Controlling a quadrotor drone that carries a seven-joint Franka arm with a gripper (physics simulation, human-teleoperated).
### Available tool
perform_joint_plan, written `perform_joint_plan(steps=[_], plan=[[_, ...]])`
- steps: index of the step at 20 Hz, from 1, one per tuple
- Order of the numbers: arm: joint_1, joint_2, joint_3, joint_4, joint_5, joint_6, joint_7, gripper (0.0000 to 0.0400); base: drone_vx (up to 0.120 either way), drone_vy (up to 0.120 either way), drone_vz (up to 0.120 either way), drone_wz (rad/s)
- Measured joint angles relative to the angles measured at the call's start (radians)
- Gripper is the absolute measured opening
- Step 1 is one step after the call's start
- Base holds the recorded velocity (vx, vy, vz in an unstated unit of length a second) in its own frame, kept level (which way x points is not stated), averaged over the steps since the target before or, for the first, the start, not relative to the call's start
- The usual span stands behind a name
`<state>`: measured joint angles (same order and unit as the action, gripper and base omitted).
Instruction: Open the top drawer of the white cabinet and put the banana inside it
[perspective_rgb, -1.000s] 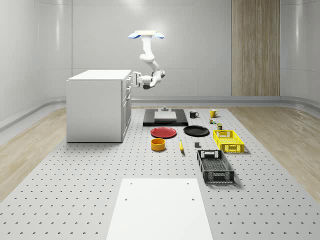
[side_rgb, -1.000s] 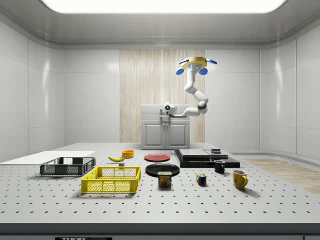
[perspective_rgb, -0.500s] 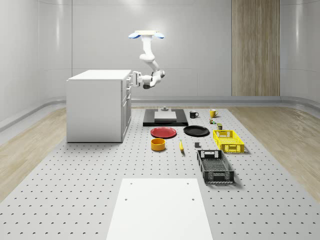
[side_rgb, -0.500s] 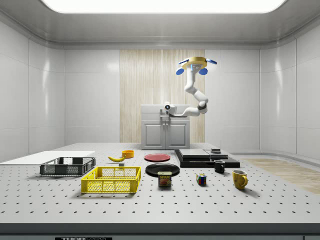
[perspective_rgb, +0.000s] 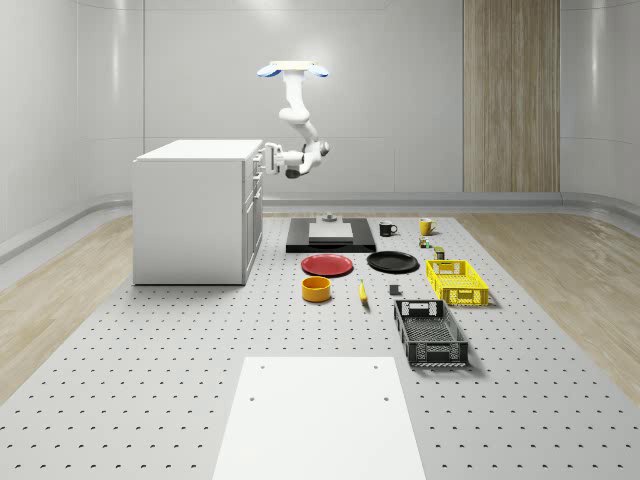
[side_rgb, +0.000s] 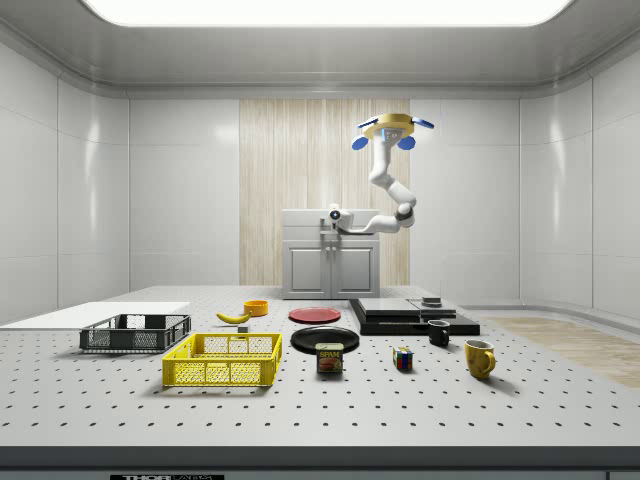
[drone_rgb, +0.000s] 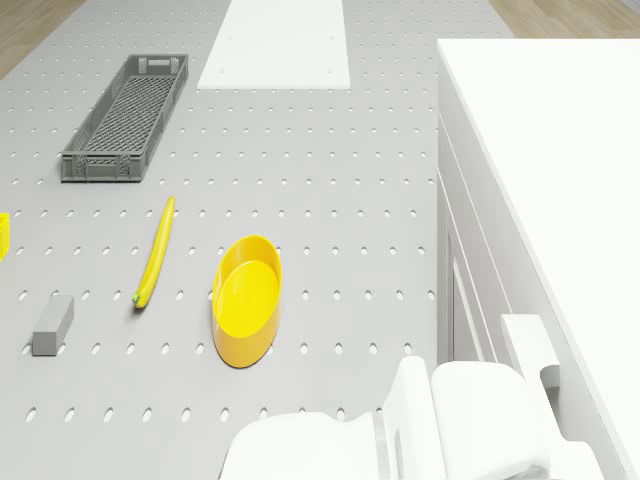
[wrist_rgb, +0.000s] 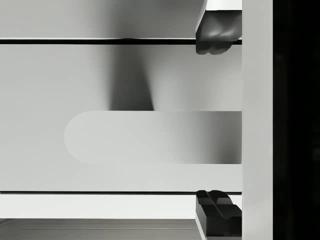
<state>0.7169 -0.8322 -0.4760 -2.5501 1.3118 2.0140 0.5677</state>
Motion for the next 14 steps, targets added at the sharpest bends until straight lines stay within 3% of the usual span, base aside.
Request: perform_joint_plan(steps=[14], plan=[[-0.016, 0.022, 0.027, -0.007, 0.035, -0.003, -0.025, 0.04, 0.0, 0.0, 0.0, 0.0]])
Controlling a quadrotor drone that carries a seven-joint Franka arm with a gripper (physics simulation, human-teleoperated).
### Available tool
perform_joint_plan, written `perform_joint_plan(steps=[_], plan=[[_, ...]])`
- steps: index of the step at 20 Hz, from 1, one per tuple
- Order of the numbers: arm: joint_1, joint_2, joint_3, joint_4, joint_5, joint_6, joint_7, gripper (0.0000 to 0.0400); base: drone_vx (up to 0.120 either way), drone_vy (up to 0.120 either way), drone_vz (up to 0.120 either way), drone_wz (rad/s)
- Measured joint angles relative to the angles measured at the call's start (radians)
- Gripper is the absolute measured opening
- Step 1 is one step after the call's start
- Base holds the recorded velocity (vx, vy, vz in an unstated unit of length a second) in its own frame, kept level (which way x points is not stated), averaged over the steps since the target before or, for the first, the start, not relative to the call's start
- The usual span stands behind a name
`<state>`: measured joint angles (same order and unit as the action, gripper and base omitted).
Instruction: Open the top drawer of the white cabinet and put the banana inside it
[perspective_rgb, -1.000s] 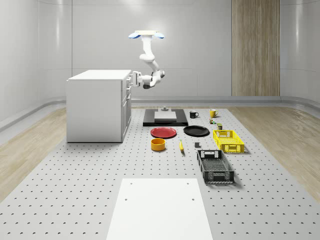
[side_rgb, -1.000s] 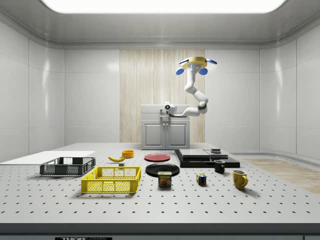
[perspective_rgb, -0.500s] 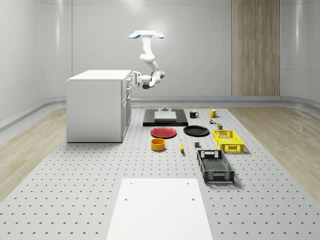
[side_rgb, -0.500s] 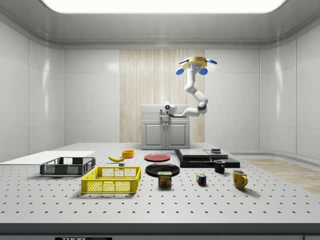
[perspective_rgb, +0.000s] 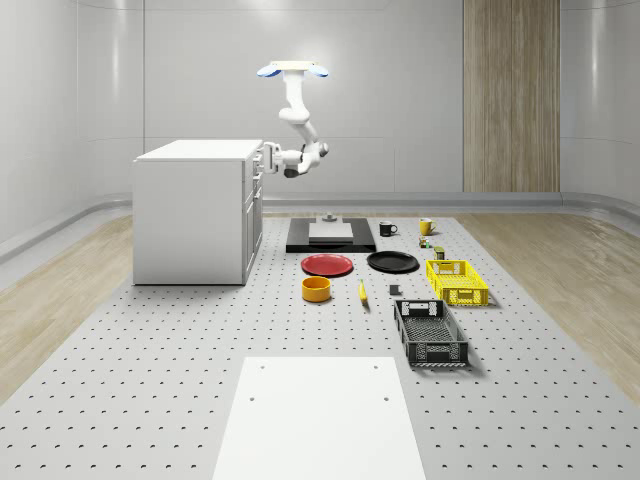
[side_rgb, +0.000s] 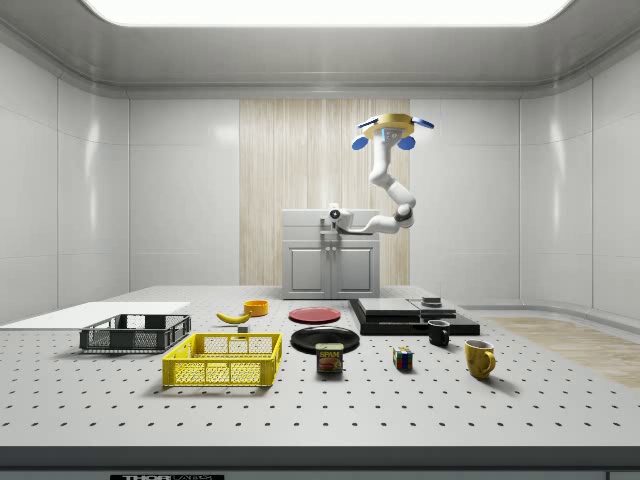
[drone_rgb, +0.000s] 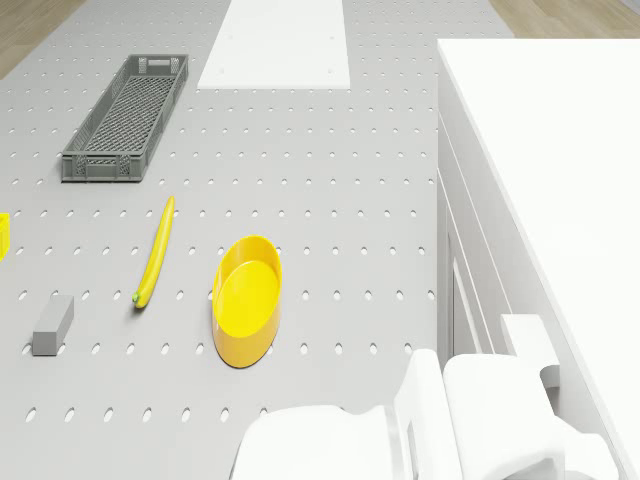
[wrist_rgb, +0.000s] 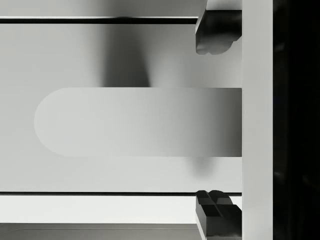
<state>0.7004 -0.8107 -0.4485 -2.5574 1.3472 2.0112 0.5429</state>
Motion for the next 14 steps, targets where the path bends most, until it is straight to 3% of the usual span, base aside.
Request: perform_joint_plan(steps=[3, 5, 13, 14], plan=[[-0.006, 0.003, 0.005, 0.0, 0.005, -0.003, 0.001, 0.0399, 0.0, 0.0, 0.0, 0.0], [-0.01, -0.006, 0.012, 0.007, -0.006, -0.003, 0.056, 0.04, 0.0, 0.0, 0.0, 0.0], [-0.015, 0.002, 0.015, 0.004, 0.003, -0.007, 0.033, 0.04, 0.0, 0.0, 0.0, 0.0], [-0.018, -0.005, 0.02, 0.011, -0.004, -0.007, 0.084, 0.04, 0.0, 0.0, 0.0, 0.0]])
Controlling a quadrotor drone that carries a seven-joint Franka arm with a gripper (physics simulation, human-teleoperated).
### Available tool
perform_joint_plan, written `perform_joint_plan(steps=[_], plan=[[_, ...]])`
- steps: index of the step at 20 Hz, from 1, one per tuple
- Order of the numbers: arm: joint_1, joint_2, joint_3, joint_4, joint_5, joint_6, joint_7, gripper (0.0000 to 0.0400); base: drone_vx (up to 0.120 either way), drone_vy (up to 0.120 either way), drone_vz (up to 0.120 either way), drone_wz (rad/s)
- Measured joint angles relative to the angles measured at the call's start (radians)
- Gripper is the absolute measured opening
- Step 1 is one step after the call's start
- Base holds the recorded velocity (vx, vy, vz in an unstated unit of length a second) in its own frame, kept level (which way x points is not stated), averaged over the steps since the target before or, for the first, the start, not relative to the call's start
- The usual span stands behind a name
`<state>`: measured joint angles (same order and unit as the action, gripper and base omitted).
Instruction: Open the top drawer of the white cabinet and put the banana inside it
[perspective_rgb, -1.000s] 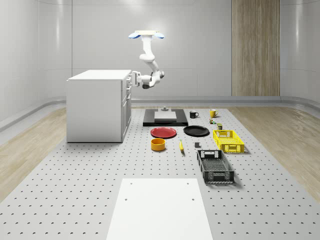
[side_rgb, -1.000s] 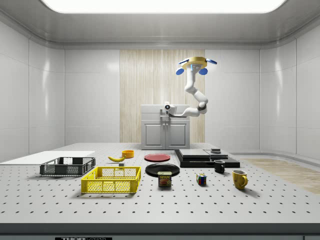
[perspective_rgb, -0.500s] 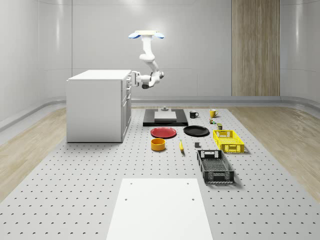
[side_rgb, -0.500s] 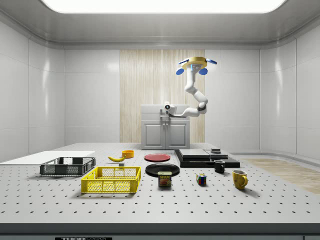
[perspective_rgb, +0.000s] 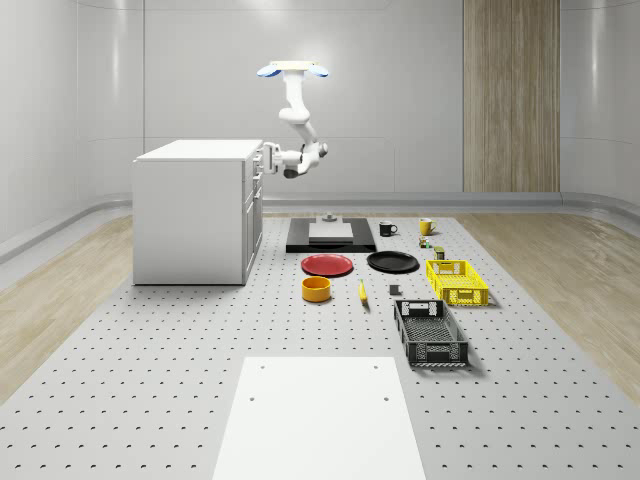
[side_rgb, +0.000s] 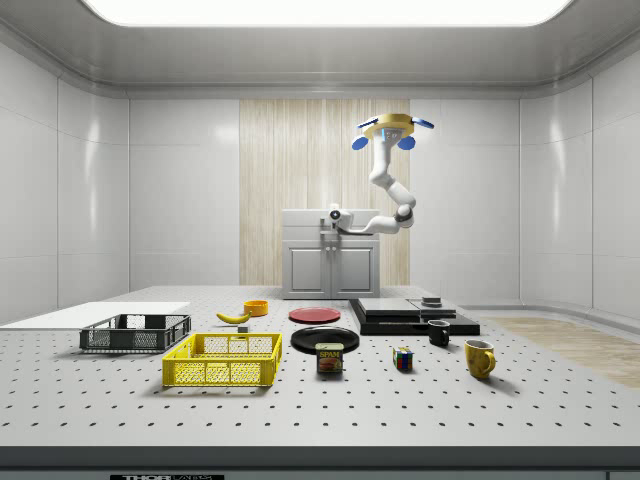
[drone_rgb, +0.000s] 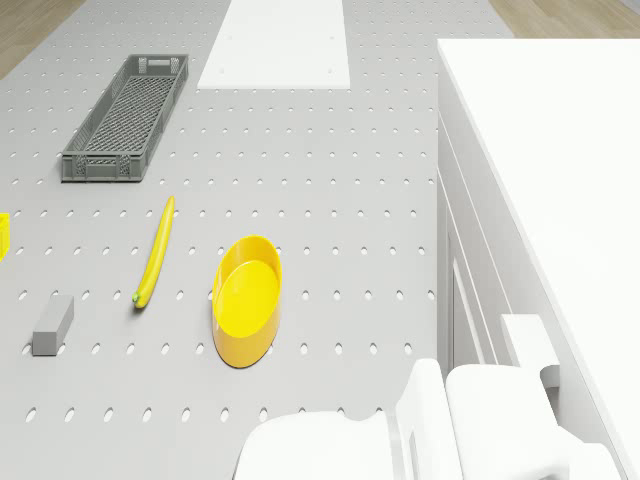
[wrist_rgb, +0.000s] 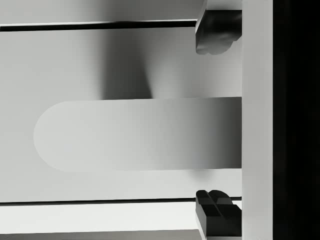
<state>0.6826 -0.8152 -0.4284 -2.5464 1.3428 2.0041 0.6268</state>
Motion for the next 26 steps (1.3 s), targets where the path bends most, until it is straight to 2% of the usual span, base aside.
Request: perform_joint_plan(steps=[12, 14, 15, 17, 21, 26], plan=[[-0.013, 0.008, -0.01, -0.01, 0.005, -0.018, -0.074, 0.04, 0.0, 0.0, 0.0, 0.0], [-0.016, 0.01, -0.009, -0.011, 0.006, -0.021, -0.078, 0.0284, 0.0, 0.0, 0.0, 0.0], [-0.018, 0.01, -0.009, -0.011, 0.007, -0.022, -0.079, 0.0244, 0.0, 0.0, 0.0, 0.0], [-0.021, 0.011, -0.007, -0.011, 0.008, -0.025, -0.082, 0.019, 0.0, 0.0, 0.0, 0.0], [-0.027, 0.013, -0.004, -0.011, 0.011, -0.029, -0.085, 0.0136, 0.0, 0.0, 0.0, 0.0], [-0.039, 0.011, -0.009, -0.011, 0.001, -0.043, -0.081, 0.0123, 0.0, 0.0, 0.0, 0.0]])
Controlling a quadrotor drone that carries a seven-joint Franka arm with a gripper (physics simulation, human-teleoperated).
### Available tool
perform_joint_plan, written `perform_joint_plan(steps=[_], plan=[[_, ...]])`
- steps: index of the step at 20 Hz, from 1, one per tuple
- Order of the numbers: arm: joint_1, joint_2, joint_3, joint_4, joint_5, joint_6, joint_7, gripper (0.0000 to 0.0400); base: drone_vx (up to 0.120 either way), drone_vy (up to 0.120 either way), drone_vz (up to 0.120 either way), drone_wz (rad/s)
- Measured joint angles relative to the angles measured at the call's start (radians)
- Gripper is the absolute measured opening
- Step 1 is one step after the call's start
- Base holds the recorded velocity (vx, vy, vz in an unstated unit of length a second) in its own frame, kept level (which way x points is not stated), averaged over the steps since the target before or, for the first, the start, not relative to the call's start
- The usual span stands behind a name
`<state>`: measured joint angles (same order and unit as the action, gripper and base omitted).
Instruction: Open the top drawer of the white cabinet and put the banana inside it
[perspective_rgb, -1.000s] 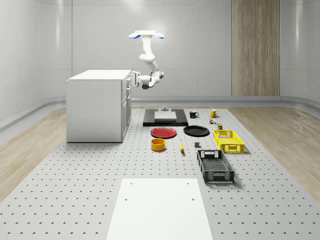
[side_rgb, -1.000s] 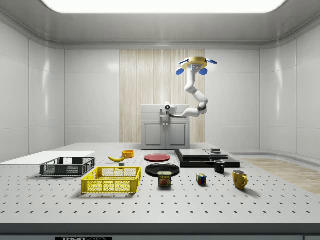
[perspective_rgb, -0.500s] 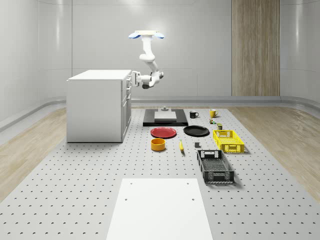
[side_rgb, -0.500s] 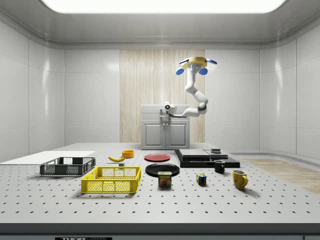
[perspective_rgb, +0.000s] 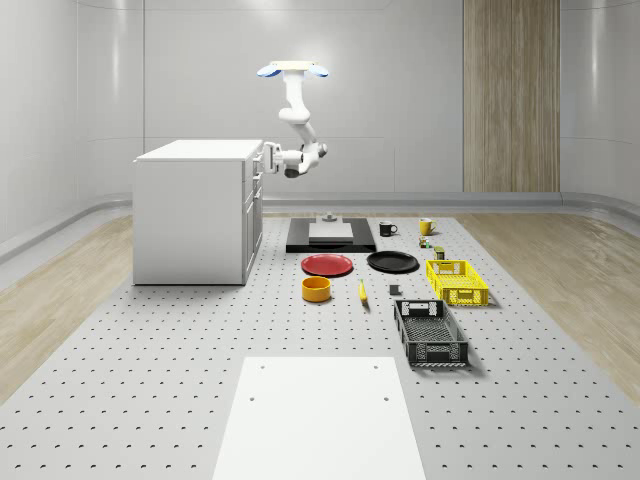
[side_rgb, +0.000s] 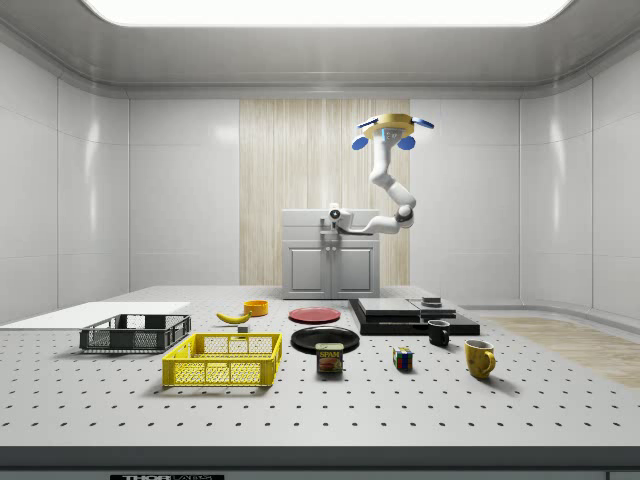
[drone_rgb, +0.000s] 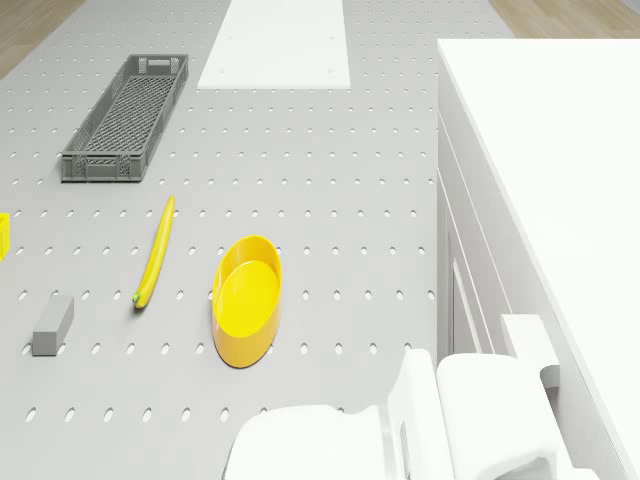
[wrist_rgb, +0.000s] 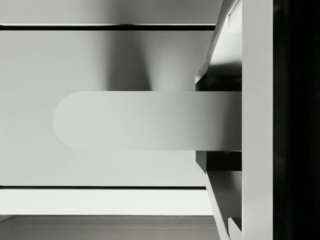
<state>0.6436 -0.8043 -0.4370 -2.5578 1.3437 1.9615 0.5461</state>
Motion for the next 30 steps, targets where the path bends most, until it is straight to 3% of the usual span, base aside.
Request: perform_joint_plan(steps=[4, 5, 9, 16, 17, 18, 22, 23, 24, 30], plan=[[-0.015, -0.008, -0.017, 0.0, -0.025, -0.022, 0.005, 0.0127, 0.0, 0.0, 0.0, 0.0], [-0.015, -0.011, -0.021, 0.0, -0.038, -0.024, 0.028, 0.0149, 0.0, 0.0, 0.0, 0.0], [-0.016, -0.017, -0.031, 0.0, -0.044, -0.029, 0.026, 0.0123, 0.0, 0.0, 0.0, 0.0], [-0.024, -0.027, -0.051, 0.001, -0.068, -0.046, 0.014, 0.0121, 0.0, 0.0, 0.0, 0.0], [-0.025, -0.031, -0.052, 0.004, -0.075, -0.048, 0.046, 0.0126, 0.0, 0.0, 0.0, 0.0], [-0.023, -0.036, -0.058, 0.003, -0.089, -0.047, 0.018, 0.0139, 0.0, 0.0, 0.0, 0.0], [-0.027, -0.037, -0.075, 0.002, -0.096, -0.061, 0.021, 0.0124, 0.0, 0.0, 0.0, 0.0], [-0.028, -0.034, -0.082, -0.002, -0.1, -0.065, -0.007, 0.0158, 0.0, 0.0, 0.0, 0.0], [-0.023, -0.049, -0.079, 0.006, -0.113, -0.051, 0.077, 0.0146, 0.0, 0.0, 0.0, 0.0], [-0.019, -0.061, -0.119, 0.006, -0.14, -0.072, 0.06, 0.0114, 0.0, 0.0, 0.0, 0.0]])
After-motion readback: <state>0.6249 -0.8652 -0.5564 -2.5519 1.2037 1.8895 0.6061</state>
